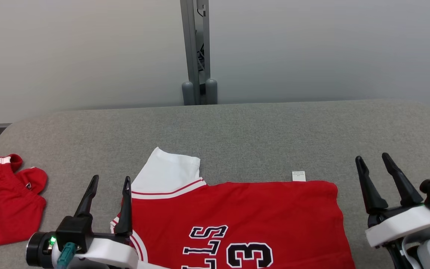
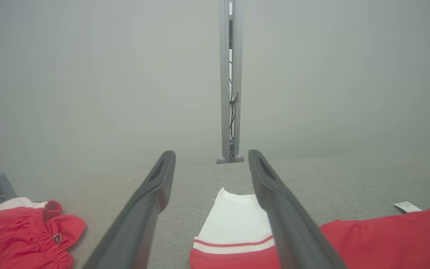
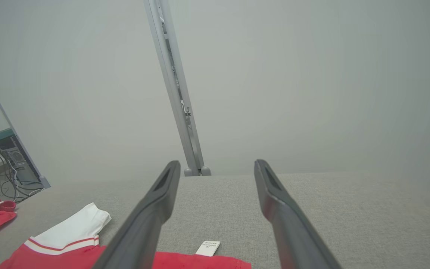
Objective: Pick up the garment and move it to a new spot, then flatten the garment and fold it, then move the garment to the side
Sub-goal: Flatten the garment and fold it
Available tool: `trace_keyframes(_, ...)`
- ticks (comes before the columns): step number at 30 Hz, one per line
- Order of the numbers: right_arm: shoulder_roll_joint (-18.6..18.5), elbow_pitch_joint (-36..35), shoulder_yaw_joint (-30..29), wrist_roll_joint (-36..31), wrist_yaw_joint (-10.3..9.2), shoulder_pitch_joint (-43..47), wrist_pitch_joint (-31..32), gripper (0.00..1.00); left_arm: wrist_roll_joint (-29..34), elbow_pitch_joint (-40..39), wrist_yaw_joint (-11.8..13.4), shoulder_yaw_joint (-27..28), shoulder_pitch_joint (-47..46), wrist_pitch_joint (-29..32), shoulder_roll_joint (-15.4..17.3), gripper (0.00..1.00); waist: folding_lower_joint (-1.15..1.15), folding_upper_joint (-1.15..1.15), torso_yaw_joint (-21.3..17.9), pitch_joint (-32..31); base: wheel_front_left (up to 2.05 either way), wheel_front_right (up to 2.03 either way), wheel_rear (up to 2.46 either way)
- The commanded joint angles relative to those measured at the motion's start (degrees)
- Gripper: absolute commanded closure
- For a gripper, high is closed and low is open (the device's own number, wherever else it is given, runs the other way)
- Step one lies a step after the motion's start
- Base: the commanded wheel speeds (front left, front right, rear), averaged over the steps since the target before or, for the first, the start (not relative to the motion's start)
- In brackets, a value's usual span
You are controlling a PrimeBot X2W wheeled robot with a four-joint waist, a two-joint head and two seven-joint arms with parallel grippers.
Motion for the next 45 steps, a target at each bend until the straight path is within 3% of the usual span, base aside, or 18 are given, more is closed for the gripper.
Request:
trace_keyframes(1,0.86,-1.17,-1.24,-2.99,0.01,1.34,-0.10,0.00,2.08,-0.26,-0.41,0.62,0.74,-0.19,-0.30,0.00,0.00,0.00,-0.25,0.19,0.00,0.00,0.00)
trace_keyframes(2,4.20,-2.64,-3.24,-6.48,0.01,3.81,-0.11,0.00,4.64,-0.78,-1.00,1.96,1.58,-0.20,-2.21,0.00,0.00,0.00,-0.52,0.31,0.00,0.00,0.00)
trace_keyframes(7,9.65,-4.74,-6.60,-10.75,0.01,7.38,-0.12,0.00,9.55,-1.80,-2.62,5.91,3.51,-0.20,-6.44,0.00,0.00,0.00,-0.99,0.56,0.00,0.00,0.00)
trace_keyframes(14,12.62,-6.63,-6.95,-11.49,0.01,9.46,-0.12,0.00,13.67,-0.49,-4.84,9.17,5.48,-0.22,-9.53,0.00,0.00,0.00,-1.38,0.68,0.00,0.00,0.00)
trace_keyframes(21,13.23,-6.20,-6.02,-11.17,0.01,10.13,-0.13,0.00,14.89,1.36,-6.40,10.55,5.85,-0.22,-10.71,0.00,0.00,0.00,-1.31,0.70,0.00,0.00,0.00)
trace_keyframes(35,11.08,-3.53,-5.64,-10.61,0.01,7.91,-0.13,0.00,15.52,2.55,-7.90,10.28,4.87,-0.23,-11.12,0.00,0.00,0.00,-0.85,2.10,0.00,0.00,0.00)
trace_keyframes(40,6.75,4.50,-1.90,-7.85,0.01,3.02,-0.10,0.00,16.01,3.17,-8.40,9.34,4.17,-0.23,-11.10,0.00,0.00,0.00,-0.34,3.94,0.00,0.00,0.00)
trace_keyframes(45,2.87,13.99,3.64,-0.08,0.01,-5.18,1.52,0.00,16.88,3.36,-9.05,8.99,2.39,-0.23,-11.10,0.00,0.00,0.00,0.82,7.10,0.00,0.00,0.00)
